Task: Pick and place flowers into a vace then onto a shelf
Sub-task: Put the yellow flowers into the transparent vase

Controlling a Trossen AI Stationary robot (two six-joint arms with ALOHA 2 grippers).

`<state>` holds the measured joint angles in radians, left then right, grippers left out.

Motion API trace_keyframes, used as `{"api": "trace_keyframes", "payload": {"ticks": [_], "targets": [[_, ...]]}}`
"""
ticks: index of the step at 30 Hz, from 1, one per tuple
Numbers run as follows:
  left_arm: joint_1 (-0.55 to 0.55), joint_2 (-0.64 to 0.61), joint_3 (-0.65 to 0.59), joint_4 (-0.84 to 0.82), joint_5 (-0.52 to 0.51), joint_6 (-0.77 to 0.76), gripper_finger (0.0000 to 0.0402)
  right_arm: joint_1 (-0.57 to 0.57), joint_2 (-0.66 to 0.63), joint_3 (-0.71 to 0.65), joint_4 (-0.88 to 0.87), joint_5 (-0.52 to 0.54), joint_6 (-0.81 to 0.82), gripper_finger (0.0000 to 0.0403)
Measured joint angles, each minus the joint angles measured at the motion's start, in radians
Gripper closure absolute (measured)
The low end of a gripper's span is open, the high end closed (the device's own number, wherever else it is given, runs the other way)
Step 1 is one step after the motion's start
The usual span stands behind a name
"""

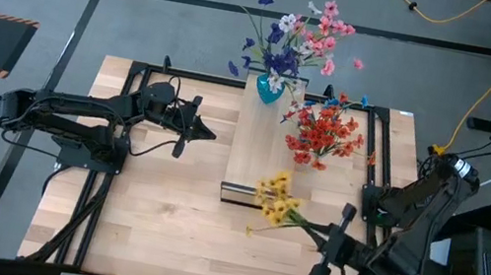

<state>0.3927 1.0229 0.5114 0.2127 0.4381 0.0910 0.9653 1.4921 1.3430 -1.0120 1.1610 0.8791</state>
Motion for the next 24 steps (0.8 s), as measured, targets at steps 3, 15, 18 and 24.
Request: {"api": "trace_keyframes", "payload": {"ticks": [3, 15, 18, 24], "targets": [[0.0, 0.0, 0.0, 0.0, 0.0, -0.002, 0.0398, -0.02, -0.009, 0.07, -0.001, 0.013, -0.196, 0.0397], [0.0, 0.0, 0.0, 0.0, 0.0, -0.029, 0.0394, -0.035, -0.275, 0.016, 0.23, -0.215, -0.662, 0.0397], [0.0, 0.0, 0.0, 0.0, 0.0, -0.029, 0.0394, -0.053, -0.364, -0.121, 0.416, -0.315, -0.797, 0.0397], [0.0, 0.0, 0.0, 0.0, 0.0, -0.029, 0.0396, -0.052, -0.533, -0.453, 0.766, -0.276, -0.917, 0.0397]]}}
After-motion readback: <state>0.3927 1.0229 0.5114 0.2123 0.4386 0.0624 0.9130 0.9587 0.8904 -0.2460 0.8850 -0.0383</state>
